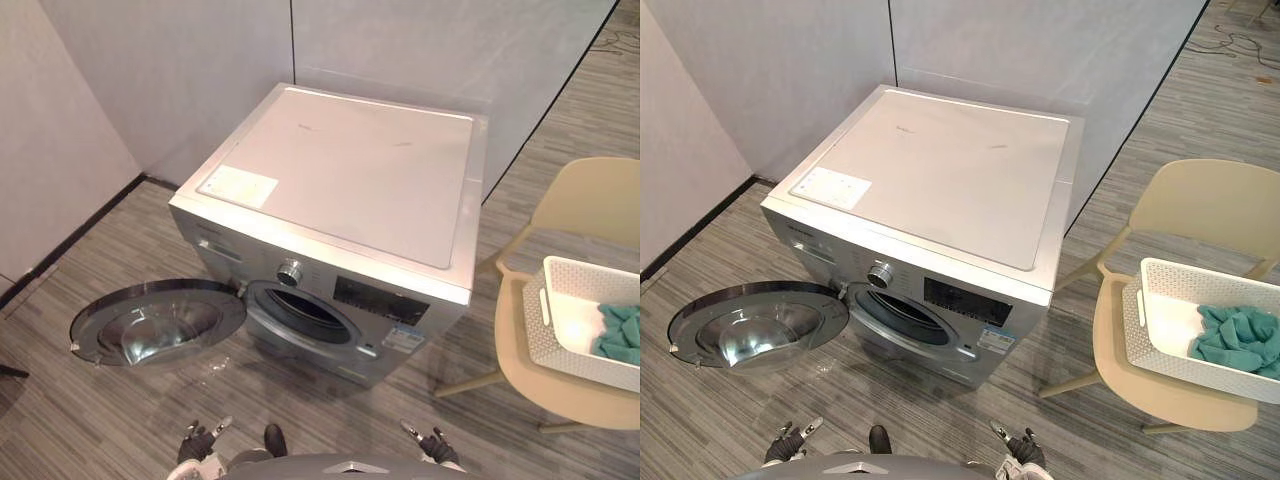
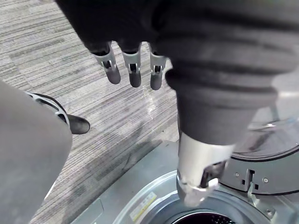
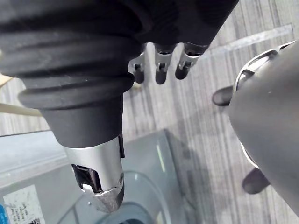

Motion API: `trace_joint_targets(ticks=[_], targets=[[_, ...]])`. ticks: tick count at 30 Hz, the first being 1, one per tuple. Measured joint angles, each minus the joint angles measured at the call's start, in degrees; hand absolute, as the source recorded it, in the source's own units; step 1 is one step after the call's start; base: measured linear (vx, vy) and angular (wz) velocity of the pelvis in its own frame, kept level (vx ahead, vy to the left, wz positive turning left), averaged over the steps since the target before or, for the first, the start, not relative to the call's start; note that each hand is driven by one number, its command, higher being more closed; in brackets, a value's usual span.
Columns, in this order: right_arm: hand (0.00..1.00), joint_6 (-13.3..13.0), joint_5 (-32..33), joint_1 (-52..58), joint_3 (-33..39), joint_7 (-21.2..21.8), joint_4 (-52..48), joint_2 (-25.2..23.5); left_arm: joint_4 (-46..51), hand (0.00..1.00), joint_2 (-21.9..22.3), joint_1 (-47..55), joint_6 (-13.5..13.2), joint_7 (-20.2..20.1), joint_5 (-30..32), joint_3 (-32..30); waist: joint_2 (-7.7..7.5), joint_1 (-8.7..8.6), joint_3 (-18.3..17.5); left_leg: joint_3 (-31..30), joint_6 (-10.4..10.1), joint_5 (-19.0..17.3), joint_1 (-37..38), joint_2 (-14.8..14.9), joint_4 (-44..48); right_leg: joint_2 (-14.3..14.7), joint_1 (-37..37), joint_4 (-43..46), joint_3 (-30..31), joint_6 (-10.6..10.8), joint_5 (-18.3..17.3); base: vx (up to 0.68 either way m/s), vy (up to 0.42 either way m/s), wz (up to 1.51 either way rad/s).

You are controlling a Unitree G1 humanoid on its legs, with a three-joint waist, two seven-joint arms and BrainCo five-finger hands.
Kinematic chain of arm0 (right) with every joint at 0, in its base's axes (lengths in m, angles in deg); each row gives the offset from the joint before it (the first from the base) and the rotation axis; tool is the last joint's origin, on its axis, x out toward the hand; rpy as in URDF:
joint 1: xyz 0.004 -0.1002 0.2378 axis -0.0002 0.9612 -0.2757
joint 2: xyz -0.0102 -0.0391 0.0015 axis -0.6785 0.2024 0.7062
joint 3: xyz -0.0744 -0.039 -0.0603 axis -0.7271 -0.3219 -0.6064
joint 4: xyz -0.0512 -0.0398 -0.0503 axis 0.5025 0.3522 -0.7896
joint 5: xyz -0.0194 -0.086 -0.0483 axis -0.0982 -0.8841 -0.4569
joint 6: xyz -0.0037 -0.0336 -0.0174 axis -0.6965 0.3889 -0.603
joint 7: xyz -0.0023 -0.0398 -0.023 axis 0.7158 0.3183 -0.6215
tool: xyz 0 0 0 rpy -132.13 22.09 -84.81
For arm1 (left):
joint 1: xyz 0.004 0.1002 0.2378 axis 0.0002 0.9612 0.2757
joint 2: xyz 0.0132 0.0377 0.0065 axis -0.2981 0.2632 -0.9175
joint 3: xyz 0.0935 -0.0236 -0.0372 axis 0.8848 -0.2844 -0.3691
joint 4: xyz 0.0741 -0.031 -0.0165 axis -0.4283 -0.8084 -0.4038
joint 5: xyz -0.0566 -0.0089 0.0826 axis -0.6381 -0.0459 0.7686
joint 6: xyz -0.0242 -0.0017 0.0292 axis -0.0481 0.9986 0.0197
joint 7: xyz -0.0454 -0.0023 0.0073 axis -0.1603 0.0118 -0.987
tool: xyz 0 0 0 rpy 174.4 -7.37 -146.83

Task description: Pick up the laundry basket with both hands and put the clothes into the washing machine.

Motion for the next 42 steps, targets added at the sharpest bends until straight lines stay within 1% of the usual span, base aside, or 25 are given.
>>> trace_joint_targets(ticks=[3, 7, 14, 17, 20, 21, 23, 24, 25, 26, 28, 29, 30, 31, 32, 33, 34, 35, 36, 37, 38, 39, 40, 41, 42], targets=[[0.00, -0.15, 0.01, 0.00, -0.67, 0.02, -0.70, 0.03, 0.18, 0.00, -0.02, -0.56, 0.30, 0.38, 2.72, 0.97, -0.04, -0.25, 1.00, 0.80, -0.02, -0.01, 0.43, 0.13, -0.03, -0.27, -0.18, 1.23, 0.28, 0.09, -0.52, 0.00, 0.006, -0.03], [0.00, -0.26, -0.07, 0.02, -2.68, -0.03, -2.07, 0.12, 1.27, 0.00, -0.51, -1.00, 1.14, 2.33, 6.41, 3.29, -0.41, -0.73, 1.61, 1.66, -0.18, -0.12, 1.06, 0.30, -0.07, -0.69, -0.17, 2.70, 0.77, 0.02, -1.26, 0.02, 0.009, -0.06], [0.00, -0.43, -0.17, 0.02, -4.09, -0.02, -2.18, 0.10, 2.30, 0.00, -1.52, -1.18, 1.17, 2.51, 7.64, 5.57, -1.14, -1.12, 2.15, 3.15, -0.50, -0.32, 1.95, 0.48, -0.07, -0.81, 0.04, 3.54, 1.33, -0.18, -1.67, 0.01, 0.004, -0.06], [0.00, -0.30, -1.12, 0.04, -3.95, 0.02, -3.30, 0.04, 2.04, 0.00, -2.34, -2.56, 1.83, 2.36, 9.15, 7.38, -1.38, -1.89, 2.55, 6.58, -0.55, -0.36, 2.71, 0.89, -0.02, -1.10, -0.86, 4.51, 3.08, -0.15, -1.60, -0.01, 0.027, -0.35], [0.00, -0.12, -2.35, -0.36, -4.11, 0.07, -6.63, -0.04, -0.17, 0.00, -3.92, -5.56, 2.20, 2.37, 11.19, 9.14, -1.88, -2.16, 4.41, 15.46, -0.54, -0.36, 2.21, 1.81, 0.34, -1.07, -6.15, 8.11, 9.54, -0.33, -1.03, -0.09, 0.068, -0.95], [0.00, -0.01, -2.14, -1.07, -4.12, 0.03, -6.65, -0.25, -1.46, 0.00, -4.47, -6.92, 2.54, 2.41, 12.54, 9.57, -1.91, -2.65, 5.20, 18.00, -0.44, -0.43, 1.70, 2.22, 0.35, -0.84, -8.05, 8.69, 11.99, -0.05, -0.43, -0.15, 0.057, -1.10], [0.00, -0.02, -1.02, -1.01, -3.98, 0.04, -7.60, -0.38, -2.86, 0.00, -5.19, -9.39, 3.02, 2.37, 14.31, 10.21, -2.55, -4.58, 6.17, 20.81, 1.41, -0.56, 0.69, 3.16, 0.36, -0.54, -10.71, 9.15, 13.40, 0.22, 1.35, -0.19, 0.012, -0.77], [0.00, -0.03, -0.35, -0.96, -3.94, 0.03, -8.29, -0.27, -2.88, 0.00, -5.19, -10.35, 3.11, 2.39, 14.94, 9.21, -2.06, -4.91, 6.87, 22.81, 2.55, -1.01, 0.21, 4.07, 0.00, -0.77, -12.43, 12.04, 11.04, -2.04, 0.58, -0.18, 0.018, -0.97], [0.00, -0.01, 0.02, -0.56, -3.84, 0.03, -8.61, -0.11, -2.58, 0.00, -5.10, -10.74, 3.17, 2.50, 15.25, 7.32, -2.00, -4.76, 7.07, 25.35, 2.82, -1.05, 0.33, 5.04, 0.03, -3.75, -13.66, 19.81, 3.74, -5.16, -1.93, -0.10, 0.030, -1.08], [0.00, -0.01, -0.02, -0.30, -3.70, 0.04, -8.56, 0.00, -2.25, 0.00, -5.03, -10.55, 3.26, 2.61, 15.25, 6.06, -1.96, -4.53, 7.08, 27.50, 2.83, -1.05, 0.97, 5.88, 0.07, -6.31, -12.56, 23.84, -1.00, -5.38, -3.17, -0.08, 0.036, -1.19], [0.00, -0.03, -0.10, -0.12, -3.74, 0.08, -8.44, -0.02, -1.61, 0.00, -5.08, -9.88, 3.38, 2.75, 15.19, 3.92, -2.08, -3.00, 6.59, 32.45, 2.79, -0.57, 1.96, 7.38, 0.43, -11.73, -8.23, 27.15, -7.91, -4.30, -3.94, -0.02, -0.014, -1.20], [0.00, -0.03, -0.10, -0.54, -4.12, 0.13, -8.36, 0.01, -1.06, 0.00, -5.22, -9.43, 3.39, 2.76, 15.13, 3.47, -2.28, -2.71, 6.15, 34.01, 2.62, -0.20, 1.78, 7.71, 0.43, -13.01, -7.29, 26.89, -8.79, -4.01, -3.87, 0.00, -0.090, -1.43], [0.00, 0.00, -0.11, -1.49, -4.83, 0.31, -7.50, -0.01, 0.08, 0.00, -5.52, -8.48, 3.37, 2.78, 14.76, 2.04, -2.87, -1.79, 5.61, 37.59, 1.89, 0.46, 1.44, 8.54, 0.96, -14.82, -5.90, 24.63, -9.77, -3.46, -3.30, 0.01, -0.263, -1.55], [0.00, 0.01, -0.14, -2.99, -6.33, 0.88, -6.66, 0.04, 0.12, 0.00, -6.00, -8.35, 3.37, 2.85, 13.99, 1.26, -3.83, -0.73, 4.62, 40.81, 1.89, 0.41, -0.46, 10.42, 4.30, -16.05, -5.27, 20.13, -10.15, -2.91, -1.29, 0.01, -0.338, -1.65], [0.00, 0.01, -0.21, -3.70, -7.04, 1.16, -6.60, 0.08, 0.15, 0.00, -6.08, -8.34, 3.37, 2.85, 13.79, 0.90, -4.32, -0.29, 3.90, 42.53, 1.81, 0.35, -1.40, 11.42, 5.92, -16.16, -5.13, 16.69, -10.19, -2.95, 0.87, 0.02, -0.491, -1.62], [0.00, 0.01, -0.45, -5.29, -8.56, 1.55, -6.74, 0.05, 0.24, 0.00, -6.34, -8.32, 3.37, 2.79, 13.09, 0.57, -6.20, 0.06, 2.42, 45.94, 1.71, 0.41, -2.60, 12.88, 8.77, -16.10, -4.35, 9.92, -10.82, -2.06, 9.40, 0.01, -0.523, -1.41], [0.00, 0.01, -1.42, -6.49, -9.46, 1.79, -7.15, 0.53, 0.09, 0.00, -5.93, -8.46, 3.49, 2.69, 12.94, 0.00, -5.81, -0.18, 2.21, 48.16, 1.55, 0.55, -2.85, 15.27, 11.71, -13.66, -3.17, 4.64, -10.15, 3.39, 8.15, -0.02, -0.543, -1.30], [0.00, 0.01, -1.81, -6.49, -9.91, 1.92, -7.77, 1.30, 0.13, 0.00, -4.85, -8.40, 3.47, 2.64, 12.94, -0.02, -4.76, -0.20, 1.99, 48.79, 1.27, 0.77, -2.38, 16.61, 12.48, -12.65, -3.28, 4.07, -10.04, 4.41, 7.42, -0.05, -0.504, -1.05], [0.00, 0.05, -1.88, -5.68, -10.88, 2.05, -8.83, 3.68, 0.10, 0.00, -1.70, -7.71, 3.48, 2.54, 12.96, 0.22, -1.39, -0.97, 1.10, 50.54, 1.41, 2.26, -0.37, 19.48, 12.18, -11.65, -5.28, 9.28, -9.08, 4.78, 5.13, -0.08, -0.400, -1.09], [0.00, -0.01, -1.91, -4.87, -11.60, 2.09, -10.65, 5.88, 0.32, 0.00, 1.58, -7.66, 3.34, 2.54, 12.96, 0.57, 2.65, -1.18, 1.51, 51.74, -0.25, 3.63, 2.41, 24.27, 13.28, -9.96, -10.30, 16.72, -7.52, 3.55, -0.28, -0.07, -0.356, -1.10], [0.00, -0.07, -1.92, -4.67, -12.72, 1.98, -11.72, 5.81, 0.27, 0.00, 1.85, -7.21, 3.21, 2.46, 12.96, 0.57, 2.97, -1.01, 0.91, 52.13, -0.78, 4.15, 3.44, 26.23, 14.98, -7.80, -9.89, 11.64, -7.14, 2.62, 0.08, 0.00, -0.442, -0.96], [0.00, -0.38, -2.09, -3.02, -16.17, 2.05, -13.59, 6.04, -0.73, 0.00, 2.15, -7.07, 3.39, 2.39, 12.75, 0.62, 2.61, -1.96, 0.89, 49.59, -0.40, 4.18, 4.86, 31.02, 21.24, -5.15, -9.21, 9.25, -5.26, 2.55, 2.57, 0.08, -0.492, -0.99], [0.00, -0.44, -2.36, -2.13, -18.51, 2.05, -13.68, 6.52, -0.04, 0.00, 2.80, -6.16, 3.06, 2.40, 11.77, 2.04, 2.14, -1.56, 0.68, 39.10, -0.46, 2.47, 3.75, 32.72, 27.63, -3.42, -9.29, 10.72, -0.53, 0.25, 0.66, 0.09, -0.479, -1.06], [0.00, -0.52, -2.35, -2.47, -19.23, 2.02, -14.17, 6.43, 0.35, 0.00, 2.85, -5.88, 2.79, 2.36, 11.74, 2.40, 1.79, -1.02, 0.63, 32.31, -1.10, -2.19, 3.00, 31.29, 29.12, -3.07, -9.63, 11.11, 1.38, -0.37, 0.14, 0.07, -0.261, -1.56], [0.00, -0.77, -2.35, -2.74, -20.18, 2.05, -15.79, 5.96, 1.25, 0.00, 2.38, -6.18, 2.06, 2.41, 10.96, 2.91, 1.08, -0.08, 1.06, 17.22, -2.68, -11.19, 0.69, 25.13, 30.42, -2.46, -10.53, 11.30, 5.70, -2.24, -1.18, 0.03, -0.116, -1.40]])
